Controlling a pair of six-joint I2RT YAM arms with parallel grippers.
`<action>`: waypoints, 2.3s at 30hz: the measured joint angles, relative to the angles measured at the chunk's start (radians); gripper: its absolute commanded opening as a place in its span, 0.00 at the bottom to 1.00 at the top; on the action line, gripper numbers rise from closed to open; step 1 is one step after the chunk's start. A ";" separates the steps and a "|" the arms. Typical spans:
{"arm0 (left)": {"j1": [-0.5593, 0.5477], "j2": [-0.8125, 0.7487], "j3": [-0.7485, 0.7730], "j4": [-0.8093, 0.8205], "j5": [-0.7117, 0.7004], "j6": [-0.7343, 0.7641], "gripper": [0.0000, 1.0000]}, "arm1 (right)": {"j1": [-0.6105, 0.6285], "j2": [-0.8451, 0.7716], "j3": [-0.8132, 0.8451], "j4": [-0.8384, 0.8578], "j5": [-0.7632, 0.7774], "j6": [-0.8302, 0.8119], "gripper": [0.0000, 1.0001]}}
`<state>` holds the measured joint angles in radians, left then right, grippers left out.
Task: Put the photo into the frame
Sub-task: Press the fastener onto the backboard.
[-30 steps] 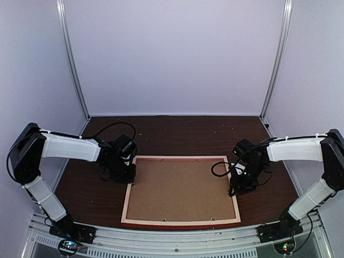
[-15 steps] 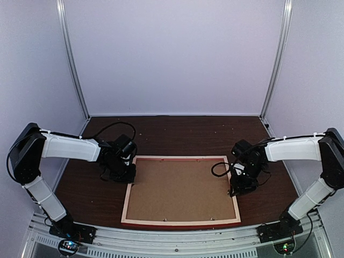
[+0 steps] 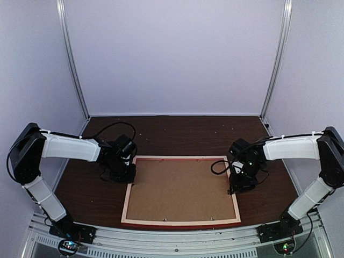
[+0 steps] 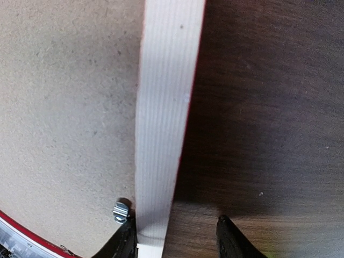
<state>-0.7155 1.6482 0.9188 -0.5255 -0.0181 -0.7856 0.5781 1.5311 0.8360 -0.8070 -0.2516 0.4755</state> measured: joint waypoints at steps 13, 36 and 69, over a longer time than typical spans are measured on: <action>0.000 0.000 0.000 0.000 0.000 0.001 0.17 | 0.008 0.032 0.026 0.047 0.002 0.002 0.49; 0.000 0.000 0.000 0.000 0.000 0.001 0.17 | 0.062 0.031 0.021 0.078 -0.014 0.002 0.48; 0.000 0.000 0.000 0.000 0.000 0.000 0.17 | 0.065 0.025 0.017 0.022 -0.029 -0.047 0.41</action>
<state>-0.7155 1.6485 0.9184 -0.5255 -0.0181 -0.7853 0.6434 1.5558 0.8528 -0.7849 -0.2802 0.4282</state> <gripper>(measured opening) 0.170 0.393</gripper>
